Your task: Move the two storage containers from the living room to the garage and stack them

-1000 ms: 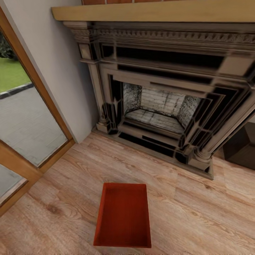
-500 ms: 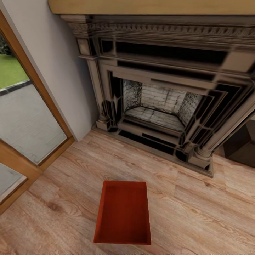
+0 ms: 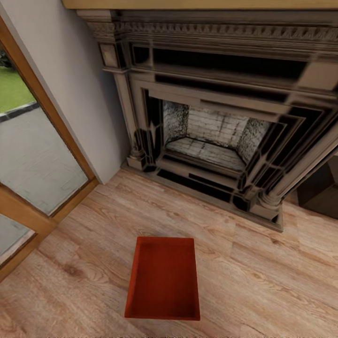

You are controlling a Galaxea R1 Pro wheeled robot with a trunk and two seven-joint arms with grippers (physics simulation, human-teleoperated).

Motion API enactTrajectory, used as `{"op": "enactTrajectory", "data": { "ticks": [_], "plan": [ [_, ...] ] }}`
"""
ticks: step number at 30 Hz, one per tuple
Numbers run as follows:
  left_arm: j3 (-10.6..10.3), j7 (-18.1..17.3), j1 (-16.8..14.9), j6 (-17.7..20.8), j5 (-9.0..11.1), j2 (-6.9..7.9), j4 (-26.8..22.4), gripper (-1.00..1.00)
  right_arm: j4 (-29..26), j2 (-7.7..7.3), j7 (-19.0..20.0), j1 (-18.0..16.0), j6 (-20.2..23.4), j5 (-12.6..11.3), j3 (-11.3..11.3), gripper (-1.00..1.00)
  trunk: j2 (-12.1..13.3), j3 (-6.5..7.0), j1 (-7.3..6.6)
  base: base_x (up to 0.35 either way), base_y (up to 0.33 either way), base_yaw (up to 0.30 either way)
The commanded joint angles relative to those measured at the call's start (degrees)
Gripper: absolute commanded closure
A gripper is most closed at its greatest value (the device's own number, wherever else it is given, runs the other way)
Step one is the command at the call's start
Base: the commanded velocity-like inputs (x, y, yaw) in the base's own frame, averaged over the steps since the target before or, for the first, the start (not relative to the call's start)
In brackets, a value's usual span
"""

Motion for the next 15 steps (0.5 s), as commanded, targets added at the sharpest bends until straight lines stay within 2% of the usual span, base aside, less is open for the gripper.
{"op": "enactTrajectory", "data": {
  "ticks": [1, 15],
  "plan": [
    [0.2, 0.1, 0.0, -0.1, 0.1, -0.01, 0.0, -1.00, 0.2, 0.03, -0.1, 0.0, -0.3, -0.4, 0.5, -1.00, 0.0, -0.12, 0.00, 0.000, 0.000, 0.000],
    [0.2, 0.1, 0.0, -0.1, 0.1, -0.01, 0.0, -1.00, 0.2, 0.03, -0.1, 0.0, -0.3, -0.4, 0.4, -1.00, 0.0, -1.40, 0.00, 0.000, 0.000, 0.000]
  ]
}}
